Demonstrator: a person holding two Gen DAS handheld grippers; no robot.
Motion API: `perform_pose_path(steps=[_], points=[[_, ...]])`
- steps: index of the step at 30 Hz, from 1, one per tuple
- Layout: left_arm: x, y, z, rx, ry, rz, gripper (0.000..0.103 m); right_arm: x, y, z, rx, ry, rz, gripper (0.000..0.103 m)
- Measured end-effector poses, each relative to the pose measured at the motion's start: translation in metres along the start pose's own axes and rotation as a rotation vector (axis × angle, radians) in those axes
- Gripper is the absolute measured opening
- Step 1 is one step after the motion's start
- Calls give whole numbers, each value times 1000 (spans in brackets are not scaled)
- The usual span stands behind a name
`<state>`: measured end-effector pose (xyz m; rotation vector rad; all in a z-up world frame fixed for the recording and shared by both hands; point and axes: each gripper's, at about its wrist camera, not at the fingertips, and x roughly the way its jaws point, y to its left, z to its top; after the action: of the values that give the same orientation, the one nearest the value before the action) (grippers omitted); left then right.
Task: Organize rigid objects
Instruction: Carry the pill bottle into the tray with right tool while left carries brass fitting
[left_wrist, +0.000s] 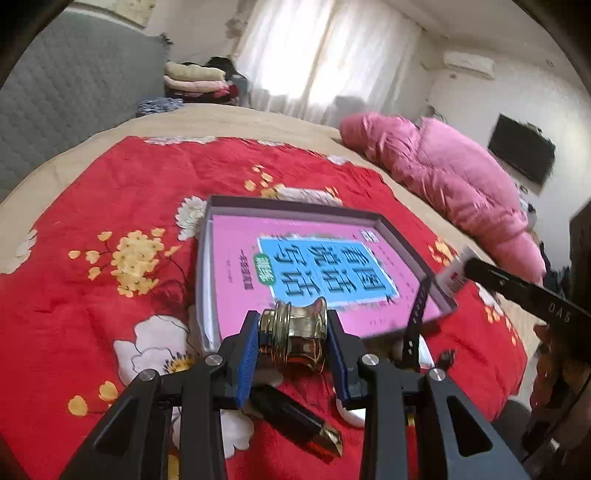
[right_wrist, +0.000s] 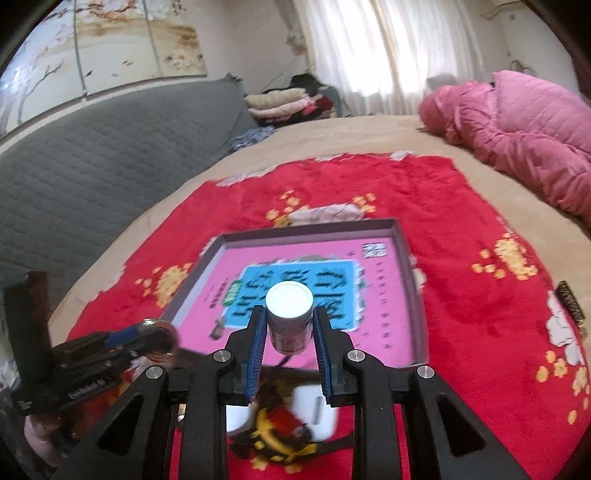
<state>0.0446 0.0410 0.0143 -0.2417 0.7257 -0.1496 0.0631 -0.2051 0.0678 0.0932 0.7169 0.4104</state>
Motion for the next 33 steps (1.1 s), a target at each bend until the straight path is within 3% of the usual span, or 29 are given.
perform_pose_path(steps=[9,18,33], points=[[20,11,3,-32,19,53,35,10,-25,1,10,4,-111,26],[37,6,3,2,33,64,35,39,-31,-9,-6,39,-162,25],[63,12,6,17,59,100,35,49,-54,-26,17,67,-235,25]])
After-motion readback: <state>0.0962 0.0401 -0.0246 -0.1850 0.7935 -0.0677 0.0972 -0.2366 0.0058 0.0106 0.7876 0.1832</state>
